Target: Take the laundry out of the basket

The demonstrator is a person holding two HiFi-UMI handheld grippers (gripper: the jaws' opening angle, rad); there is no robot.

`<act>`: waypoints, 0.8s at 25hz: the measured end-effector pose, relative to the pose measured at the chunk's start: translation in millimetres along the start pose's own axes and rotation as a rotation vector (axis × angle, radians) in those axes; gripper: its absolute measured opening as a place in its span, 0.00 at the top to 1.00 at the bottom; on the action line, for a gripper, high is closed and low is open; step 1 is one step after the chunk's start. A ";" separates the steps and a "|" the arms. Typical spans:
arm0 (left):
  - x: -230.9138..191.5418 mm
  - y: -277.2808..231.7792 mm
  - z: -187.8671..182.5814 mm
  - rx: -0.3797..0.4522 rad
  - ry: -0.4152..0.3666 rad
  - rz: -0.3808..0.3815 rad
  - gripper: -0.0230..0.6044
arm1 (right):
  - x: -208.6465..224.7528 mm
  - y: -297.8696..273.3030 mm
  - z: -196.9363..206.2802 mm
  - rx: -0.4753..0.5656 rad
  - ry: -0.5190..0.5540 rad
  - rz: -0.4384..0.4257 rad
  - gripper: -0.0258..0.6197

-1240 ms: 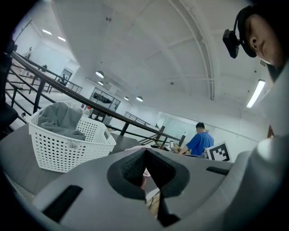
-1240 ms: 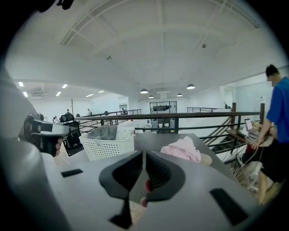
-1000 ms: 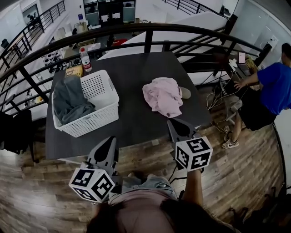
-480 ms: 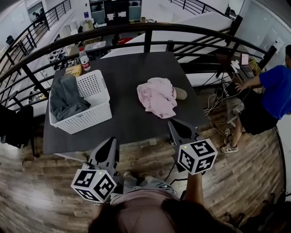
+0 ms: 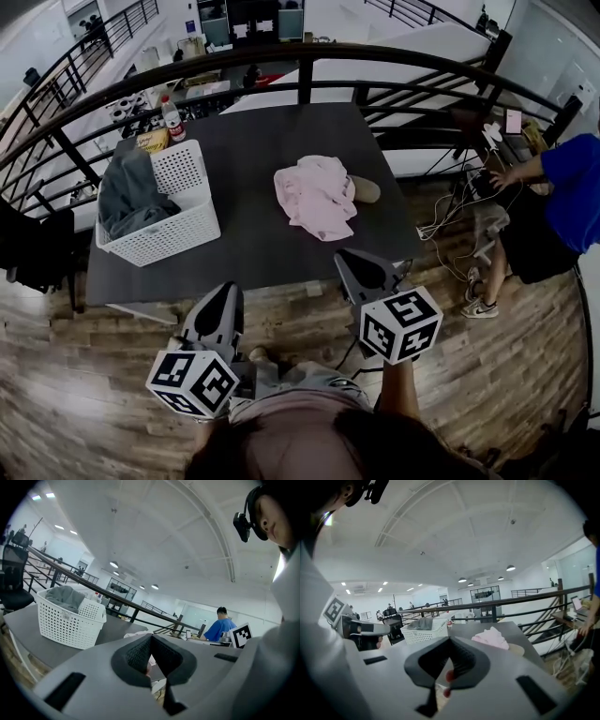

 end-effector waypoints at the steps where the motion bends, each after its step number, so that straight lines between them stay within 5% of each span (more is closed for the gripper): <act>1: 2.9 -0.7 1.9 0.004 0.002 -0.006 0.97 | 2.7 0.8 0.5 0.001 0.003 -0.008 0.94; 20: 27.4 -1.6 10.3 0.054 -0.007 -0.114 0.97 | 23.0 -1.8 -0.7 0.051 -0.038 -0.161 0.93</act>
Point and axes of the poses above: the fingertips, and each gripper's own axes: y backward along the fingers, x to its right, z out of its underside, the point moved 6 cm from there along y, backward along the fingers, and after that the axes turned 13 degrees about z, right-handed, at the moved point
